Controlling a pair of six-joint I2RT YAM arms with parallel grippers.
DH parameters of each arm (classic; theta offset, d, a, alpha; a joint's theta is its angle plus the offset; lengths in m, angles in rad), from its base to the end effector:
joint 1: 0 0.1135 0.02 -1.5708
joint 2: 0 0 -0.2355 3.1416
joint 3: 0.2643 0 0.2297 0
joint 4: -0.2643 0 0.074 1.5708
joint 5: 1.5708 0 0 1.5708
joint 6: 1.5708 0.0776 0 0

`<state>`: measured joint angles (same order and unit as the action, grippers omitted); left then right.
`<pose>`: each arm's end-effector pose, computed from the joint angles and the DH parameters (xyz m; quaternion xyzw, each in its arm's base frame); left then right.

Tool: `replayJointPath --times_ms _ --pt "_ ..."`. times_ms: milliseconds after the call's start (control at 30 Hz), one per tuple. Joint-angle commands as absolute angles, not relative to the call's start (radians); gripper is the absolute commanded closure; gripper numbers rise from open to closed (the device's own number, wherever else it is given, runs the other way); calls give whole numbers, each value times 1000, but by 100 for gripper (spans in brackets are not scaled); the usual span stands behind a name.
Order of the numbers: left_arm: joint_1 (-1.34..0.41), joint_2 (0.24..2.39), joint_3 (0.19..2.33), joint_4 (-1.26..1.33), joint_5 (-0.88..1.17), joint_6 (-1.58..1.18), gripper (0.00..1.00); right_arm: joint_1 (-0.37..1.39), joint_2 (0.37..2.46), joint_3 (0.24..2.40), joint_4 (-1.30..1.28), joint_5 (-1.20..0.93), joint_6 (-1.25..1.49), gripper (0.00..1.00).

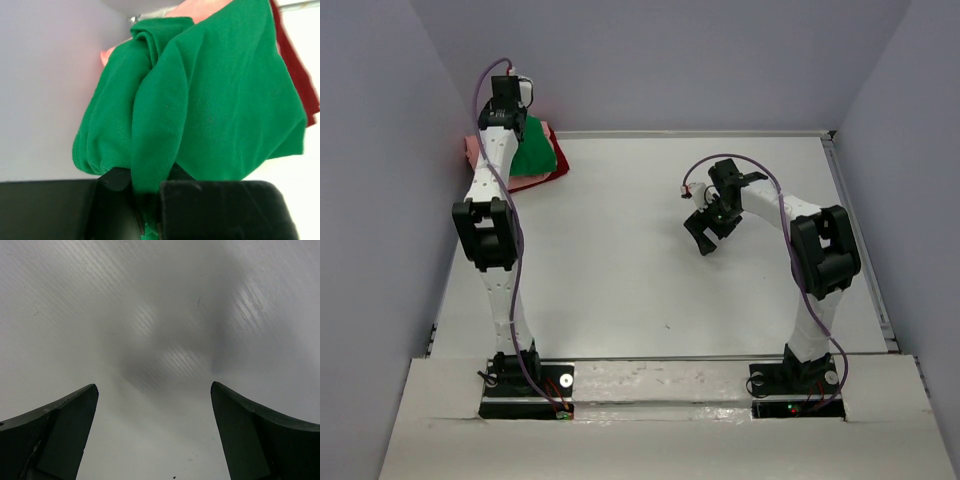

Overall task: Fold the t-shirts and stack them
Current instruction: Put the neatly folded tshirt into the corner of the board with the left arm

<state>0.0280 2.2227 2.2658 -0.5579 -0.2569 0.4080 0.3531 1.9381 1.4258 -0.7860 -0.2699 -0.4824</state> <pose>0.5108 0.0340 0.2968 0.0984 0.8535 0.2161 0.4639 0.3375 0.1464 0.1336 -0.4150 0.8899 0.1243 0.1429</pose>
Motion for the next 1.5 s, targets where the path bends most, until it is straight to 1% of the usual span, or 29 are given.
replayJointPath --times_ms 0,33,167,400,433,533,567,600,633,667,700,733,767,900,1033,1133,1333,1467 --pt "58 2166 2214 -535 -351 393 100 350 1937 1460 -801 -265 -495 0" --pt "66 2158 2173 -522 -345 385 100 350 1934 1457 -801 -261 -497 0" --pt "77 2180 2120 -537 -357 391 100 350 1931 1456 -802 -255 -499 0" --pt "90 2223 2042 -514 -443 373 100 350 1910 1445 -808 -242 -505 0" --pt "91 2226 2036 -500 -446 373 91 350 1907 1442 -808 -242 -506 0" --pt "91 2247 2029 -491 -475 380 75 350 1901 1436 -808 -238 -509 0" --pt "91 2258 2028 -479 -494 387 55 350 1901 1434 -808 -236 -509 0" --pt "91 2263 2026 -473 -505 390 45 350 1901 1434 -808 -236 -511 0" --pt "91 2266 2025 -466 -509 391 38 350 1901 1434 -810 -236 -511 0" --pt "91 2267 2022 -451 -514 396 28 350 1902 1434 -810 -236 -511 0" --pt "91 2272 2020 -440 -528 403 10 350 1902 1434 -810 -236 -512 0" --pt "91 2275 2023 -440 -538 405 9 350 1904 1434 -810 -236 -512 0" --pt "91 2284 2029 -431 -551 411 1 350 1907 1436 -810 -235 -511 0" --pt "90 2280 2048 -428 -591 411 1 350 1908 1440 -813 -230 -514 0" --pt "77 2232 2088 -449 -569 403 1 350 1910 1447 -818 -236 -511 0" --pt "60 2201 2164 -488 -555 405 1 350 1910 1456 -822 -244 -511 0" --pt "6 2119 2272 -557 -552 423 1 350 1910 1456 -824 -252 -515 0" --pt "-75 2039 2321 -560 -587 442 1 350 1908 1453 -822 -245 -522 0"
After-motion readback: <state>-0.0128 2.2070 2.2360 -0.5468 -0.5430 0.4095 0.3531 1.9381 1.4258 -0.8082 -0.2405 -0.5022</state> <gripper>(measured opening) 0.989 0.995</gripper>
